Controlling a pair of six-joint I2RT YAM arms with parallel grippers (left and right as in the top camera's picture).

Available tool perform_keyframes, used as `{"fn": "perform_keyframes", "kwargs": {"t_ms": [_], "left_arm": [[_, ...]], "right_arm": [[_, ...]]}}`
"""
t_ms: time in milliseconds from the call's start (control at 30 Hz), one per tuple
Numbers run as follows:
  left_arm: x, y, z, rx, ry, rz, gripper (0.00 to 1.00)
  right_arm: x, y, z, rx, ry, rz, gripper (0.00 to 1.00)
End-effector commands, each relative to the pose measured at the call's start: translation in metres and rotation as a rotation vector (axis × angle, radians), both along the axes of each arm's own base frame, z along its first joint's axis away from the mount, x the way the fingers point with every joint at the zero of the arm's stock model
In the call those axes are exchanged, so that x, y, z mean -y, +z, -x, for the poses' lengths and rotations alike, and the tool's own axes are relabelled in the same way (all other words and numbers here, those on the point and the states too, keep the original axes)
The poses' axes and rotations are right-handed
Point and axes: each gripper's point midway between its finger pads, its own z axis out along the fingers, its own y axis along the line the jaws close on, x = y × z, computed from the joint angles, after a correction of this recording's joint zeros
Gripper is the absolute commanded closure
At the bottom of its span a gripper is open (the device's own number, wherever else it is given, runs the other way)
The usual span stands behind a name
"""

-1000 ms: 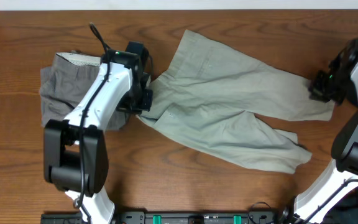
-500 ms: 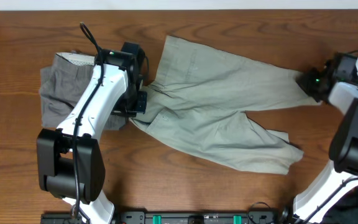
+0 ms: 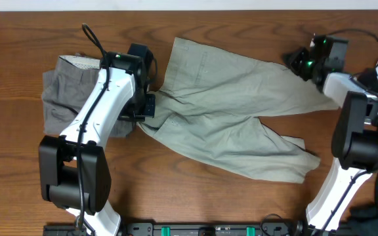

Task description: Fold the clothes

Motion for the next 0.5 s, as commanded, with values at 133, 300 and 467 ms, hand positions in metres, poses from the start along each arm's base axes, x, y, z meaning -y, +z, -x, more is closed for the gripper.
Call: {"fn": "perform_keyframes", "kwargs": {"t_ms": [133, 300, 467], "left_arm": [[-0.004, 0.013, -0.008, 0.05, 0.018, -0.01, 0.93], [-0.002, 0.025, -0.014, 0.092, 0.019, 0.0, 0.91], [-0.002, 0.036, -0.015, 0.132, 0.019, 0.009, 0.89]], "right_arm": [[0.01, 0.108, 0.04, 0.086, 0.253, 0.281, 0.76], [0.013, 0.135, 0.108, -0.101, 0.255, 0.39, 0.57], [-0.003, 0.117, 0.174, -0.357, 0.318, 0.372, 0.37]]}}
